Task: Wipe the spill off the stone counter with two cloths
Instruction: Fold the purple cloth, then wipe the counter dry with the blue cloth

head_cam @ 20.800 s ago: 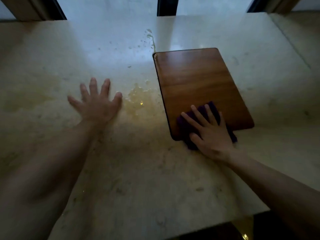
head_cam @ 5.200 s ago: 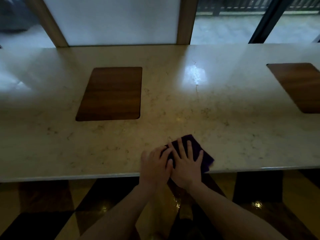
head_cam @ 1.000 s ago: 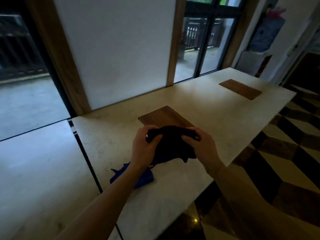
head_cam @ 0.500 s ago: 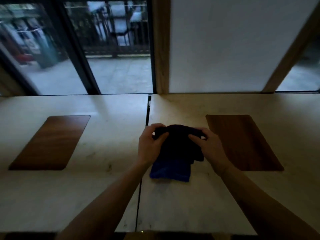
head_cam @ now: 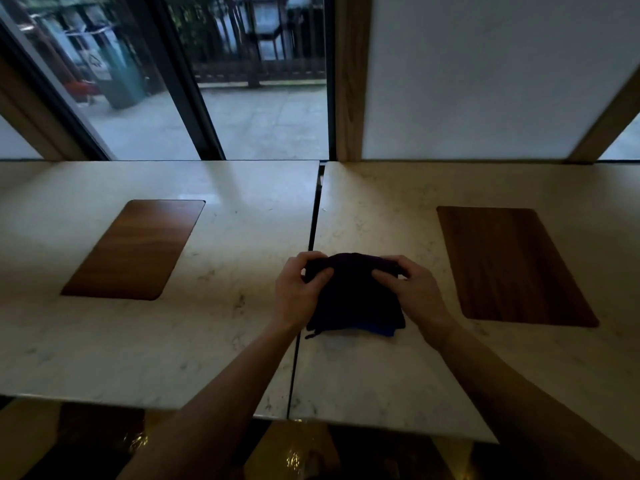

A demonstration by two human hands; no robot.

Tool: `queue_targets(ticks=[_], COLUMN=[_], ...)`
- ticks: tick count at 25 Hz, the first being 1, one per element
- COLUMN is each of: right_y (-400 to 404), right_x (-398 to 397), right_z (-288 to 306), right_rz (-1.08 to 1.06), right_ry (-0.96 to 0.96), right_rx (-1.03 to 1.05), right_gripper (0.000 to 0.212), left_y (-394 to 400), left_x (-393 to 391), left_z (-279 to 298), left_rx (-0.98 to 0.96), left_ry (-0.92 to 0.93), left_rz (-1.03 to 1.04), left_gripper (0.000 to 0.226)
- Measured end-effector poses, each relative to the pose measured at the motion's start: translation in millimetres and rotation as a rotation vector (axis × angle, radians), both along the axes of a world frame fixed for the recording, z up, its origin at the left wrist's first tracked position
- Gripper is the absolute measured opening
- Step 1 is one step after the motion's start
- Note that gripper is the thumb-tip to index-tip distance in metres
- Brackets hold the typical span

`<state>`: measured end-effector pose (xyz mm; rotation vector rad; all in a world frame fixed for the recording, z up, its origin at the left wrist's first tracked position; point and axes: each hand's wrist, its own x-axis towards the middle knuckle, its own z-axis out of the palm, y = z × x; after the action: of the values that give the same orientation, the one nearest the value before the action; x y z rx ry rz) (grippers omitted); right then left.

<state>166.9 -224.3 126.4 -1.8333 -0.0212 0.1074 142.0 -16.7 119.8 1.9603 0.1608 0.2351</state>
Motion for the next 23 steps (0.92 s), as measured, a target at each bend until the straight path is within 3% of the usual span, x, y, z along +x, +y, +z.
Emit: queue_targets(ticks=[6,12,18,23], right_y=[-10.7,-12.1,-16.8,-13.3], right_x=[-38.7,-64.3,-68.6,-53.6], right_z=[-48.8,-106.8,-128.2,-126.2], right_rz=[0.03,-0.005,0.028,0.05], right_ry=[0.354,0.568,0.472,0.282], right_rx=[0.04,-0.093,-0.355,-0.641], right_gripper=[0.017,0.013,0.029,0.037], left_y=[-7.4,-11.4,-12.9,0.2], left_x=[-32.2,-56.0,-57.0,-42.4], left_z=[-45.3,-96.3,-122.8,-122.7], left_rx=[-0.165,-0.138,0.172,0.253], left_ry=[0.303,0.577,0.59,0.532], left_rz=[-0.104,-0.13,-0.149,-0.148], left_gripper=[0.016,0.018,0.031,0.034])
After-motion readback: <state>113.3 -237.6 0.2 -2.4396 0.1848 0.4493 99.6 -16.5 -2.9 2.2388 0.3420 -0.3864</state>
